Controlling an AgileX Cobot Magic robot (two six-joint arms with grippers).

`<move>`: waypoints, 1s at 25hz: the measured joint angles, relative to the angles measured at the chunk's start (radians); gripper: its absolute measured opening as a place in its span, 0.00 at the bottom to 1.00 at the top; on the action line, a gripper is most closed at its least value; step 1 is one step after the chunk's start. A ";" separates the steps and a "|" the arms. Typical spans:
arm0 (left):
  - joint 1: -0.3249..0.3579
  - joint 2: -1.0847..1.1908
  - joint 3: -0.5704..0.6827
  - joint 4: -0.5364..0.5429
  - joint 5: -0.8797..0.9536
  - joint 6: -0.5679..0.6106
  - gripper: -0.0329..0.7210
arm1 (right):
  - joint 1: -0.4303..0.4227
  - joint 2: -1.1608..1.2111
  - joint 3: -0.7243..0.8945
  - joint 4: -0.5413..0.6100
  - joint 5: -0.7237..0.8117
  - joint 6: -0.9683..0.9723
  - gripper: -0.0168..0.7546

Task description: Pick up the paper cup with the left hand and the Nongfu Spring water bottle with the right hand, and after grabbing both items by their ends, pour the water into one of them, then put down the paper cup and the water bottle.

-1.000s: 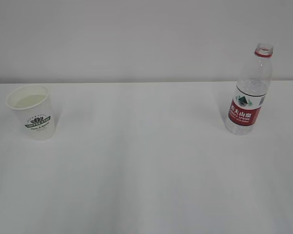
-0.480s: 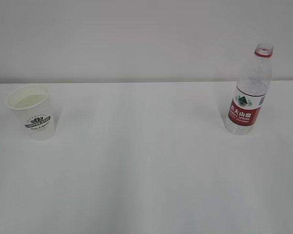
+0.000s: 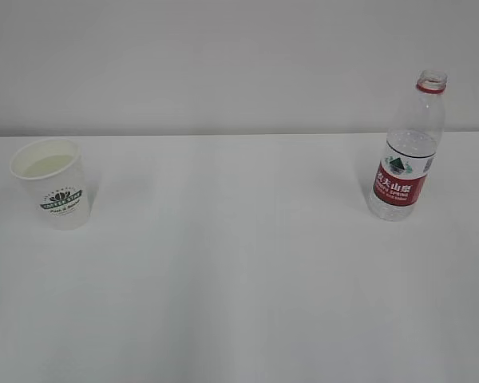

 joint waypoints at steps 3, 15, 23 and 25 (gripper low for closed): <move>0.000 0.000 0.010 -0.010 0.004 0.001 0.83 | 0.000 0.000 -0.015 0.003 0.047 0.000 0.78; 0.000 0.000 0.023 -0.024 0.023 0.001 0.82 | 0.000 0.000 -0.004 0.004 0.173 0.000 0.78; 0.000 0.000 0.023 -0.029 0.023 0.001 0.81 | 0.000 -0.011 -0.003 0.004 0.177 0.000 0.78; 0.000 0.000 0.023 -0.032 0.023 0.001 0.81 | 0.000 -0.013 -0.003 0.004 0.177 0.000 0.78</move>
